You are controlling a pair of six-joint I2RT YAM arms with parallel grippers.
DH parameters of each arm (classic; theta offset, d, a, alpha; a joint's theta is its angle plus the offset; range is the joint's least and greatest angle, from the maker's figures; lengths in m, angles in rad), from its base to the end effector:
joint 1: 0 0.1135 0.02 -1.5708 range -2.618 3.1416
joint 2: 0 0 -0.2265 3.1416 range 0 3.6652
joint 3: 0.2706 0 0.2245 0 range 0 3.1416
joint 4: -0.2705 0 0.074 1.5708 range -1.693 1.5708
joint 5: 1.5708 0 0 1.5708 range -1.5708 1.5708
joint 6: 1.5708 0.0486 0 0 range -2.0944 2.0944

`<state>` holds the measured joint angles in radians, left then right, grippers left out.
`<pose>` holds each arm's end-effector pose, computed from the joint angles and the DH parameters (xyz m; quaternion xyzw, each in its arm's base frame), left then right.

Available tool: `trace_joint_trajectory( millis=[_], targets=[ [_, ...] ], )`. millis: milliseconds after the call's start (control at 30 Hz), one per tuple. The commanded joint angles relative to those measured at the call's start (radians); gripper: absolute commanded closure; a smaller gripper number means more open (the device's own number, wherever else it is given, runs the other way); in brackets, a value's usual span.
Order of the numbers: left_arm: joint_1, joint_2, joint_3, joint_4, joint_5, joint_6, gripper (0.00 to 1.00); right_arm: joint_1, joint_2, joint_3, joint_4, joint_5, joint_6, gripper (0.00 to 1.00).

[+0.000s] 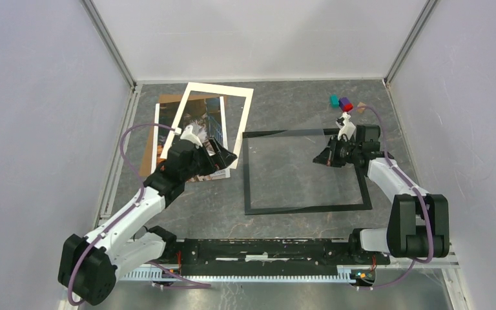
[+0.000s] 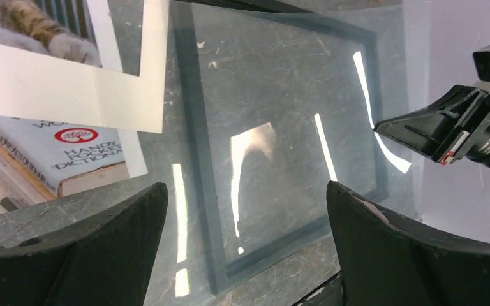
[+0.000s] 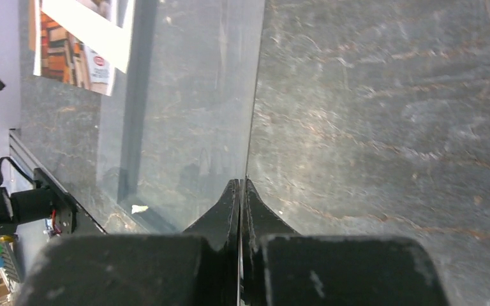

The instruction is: Put the photo into the frame

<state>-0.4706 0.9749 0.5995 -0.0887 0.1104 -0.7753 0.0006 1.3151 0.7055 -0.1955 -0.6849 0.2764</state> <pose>0.1986 -0.1070 0.2227 -0.1002 0.8440 -0.3443 0.3988 0.2518 0.0309 0.1775 -0.0042 0.8827 0.3571 0.3055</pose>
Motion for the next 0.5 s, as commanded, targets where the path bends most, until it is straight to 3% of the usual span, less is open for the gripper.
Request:
trace_joint_trajectory(
  millis=[0, 467],
  targets=[
    [0.002, 0.012, 0.011, -0.077, 0.007, 0.065, 0.00, -0.031, 0.023, 0.065, -0.052, 0.053, -0.075, 1.00],
    [0.002, 0.156, -0.042, 0.027, 0.089, 0.036, 0.00, -0.103, 0.020, 0.101, -0.097, 0.076, -0.158, 1.00]
  ],
)
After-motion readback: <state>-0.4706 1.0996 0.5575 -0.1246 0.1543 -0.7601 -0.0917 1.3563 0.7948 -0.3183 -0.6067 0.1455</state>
